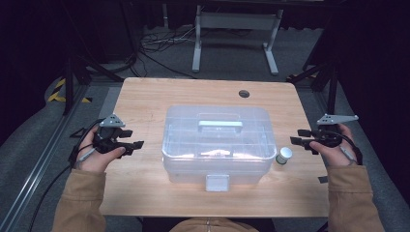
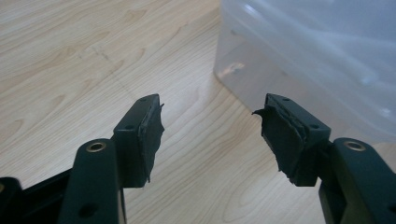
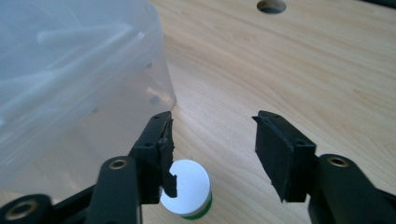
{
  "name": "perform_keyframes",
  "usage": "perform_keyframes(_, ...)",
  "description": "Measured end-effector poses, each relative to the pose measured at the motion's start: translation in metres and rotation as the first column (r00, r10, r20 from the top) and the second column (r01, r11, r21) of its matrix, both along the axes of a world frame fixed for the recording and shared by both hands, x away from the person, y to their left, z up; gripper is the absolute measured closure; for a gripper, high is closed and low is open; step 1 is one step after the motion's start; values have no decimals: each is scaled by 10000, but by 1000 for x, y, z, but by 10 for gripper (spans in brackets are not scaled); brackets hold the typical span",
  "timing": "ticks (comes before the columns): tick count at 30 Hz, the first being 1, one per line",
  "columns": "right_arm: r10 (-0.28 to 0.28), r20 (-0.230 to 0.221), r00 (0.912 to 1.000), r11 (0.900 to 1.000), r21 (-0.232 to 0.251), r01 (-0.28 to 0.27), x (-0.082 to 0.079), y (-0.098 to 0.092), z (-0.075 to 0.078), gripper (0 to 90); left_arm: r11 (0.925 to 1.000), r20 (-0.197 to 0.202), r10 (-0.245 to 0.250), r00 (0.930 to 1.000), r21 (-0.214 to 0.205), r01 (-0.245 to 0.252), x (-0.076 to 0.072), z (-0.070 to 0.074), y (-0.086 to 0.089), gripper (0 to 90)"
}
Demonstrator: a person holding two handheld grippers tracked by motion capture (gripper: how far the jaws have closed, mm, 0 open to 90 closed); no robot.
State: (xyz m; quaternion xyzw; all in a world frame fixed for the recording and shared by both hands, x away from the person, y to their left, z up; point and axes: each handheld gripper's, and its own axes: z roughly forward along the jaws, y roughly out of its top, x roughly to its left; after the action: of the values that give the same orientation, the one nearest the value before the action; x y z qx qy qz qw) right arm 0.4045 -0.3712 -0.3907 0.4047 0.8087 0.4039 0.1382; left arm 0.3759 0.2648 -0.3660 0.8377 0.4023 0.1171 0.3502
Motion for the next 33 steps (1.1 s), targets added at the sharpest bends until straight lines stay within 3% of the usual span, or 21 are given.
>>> perform_keyframes(2, -30, 141, 9999, 10000, 82, 28, -2, -1, 0, 397, 9996, -51, 135, 9999, -227, -136, 0, 3, 3, 398)
perform_keyframes(3, -565, 180, 9982, 9984, 12, 565, -3, -1, -1, 393, 9993, -43, 197, 9998, -318, -198, -1, 6, 4, 390)
perform_keyframes(5, -766, 224, 9968, 9970, -37, 767, -3, -2, -1, 406, 9995, -13, 141, 9999, -287, -141, -3, 8, 4, 387)
perform_keyframes(7, -710, 178, 9973, 9975, -36, 711, -5, -5, 0, 455, 9995, 124, 78, 9999, -321, -74, -5, 14, 4, 388)
perform_keyframes(8, -501, 42, 9987, 9987, -22, 501, -8, -9, 1, 527, 9990, 238, -17, 9997, -450, 28, -7, 20, 1, 390)
perform_keyframes(13, -218, 113, 9997, 9998, -12, 218, -9, -12, 1, 566, 9980, 431, -284, 9987, -555, 308, -8, 33, -7, 392)
perform_keyframes(15, -153, -20, 9999, 9999, 73, 153, -11, -11, 1, 578, 9935, 622, -499, 9968, -987, 559, -7, 45, -13, 393)
perform_keyframes(17, -281, -62, 9996, 9995, 126, 282, -13, -10, 1, 574, 9908, 757, -697, 9947, -1108, 779, -6, 52, -18, 394)
perform_keyframes(20, -322, -108, 9994, 9993, 171, 324, -15, -10, 2, 574, 9904, 803, -867, 9930, -1009, 946, -4, 59, -25, 394)
perform_keyframes(24, -443, -168, 9989, 9988, 194, 446, -20, -10, 3, 556, 9850, 961, -1297, 9869, -1013, 1394, 0, 69, -39, 394)
perform_keyframes(29, -613, -162, 9980, 9976, 326, 618, -25, -11, 2, 552, 9713, 1233, -2109, 9697, -856, 2221, 5, 80, -65, 392)
perform_keyframes(33, -589, -196, 9981, 9974, 415, 597, -30, -12, 0, 547, 9643, 1305, -2407, 9618, -805, 2522, 8, 84, -79, 389)
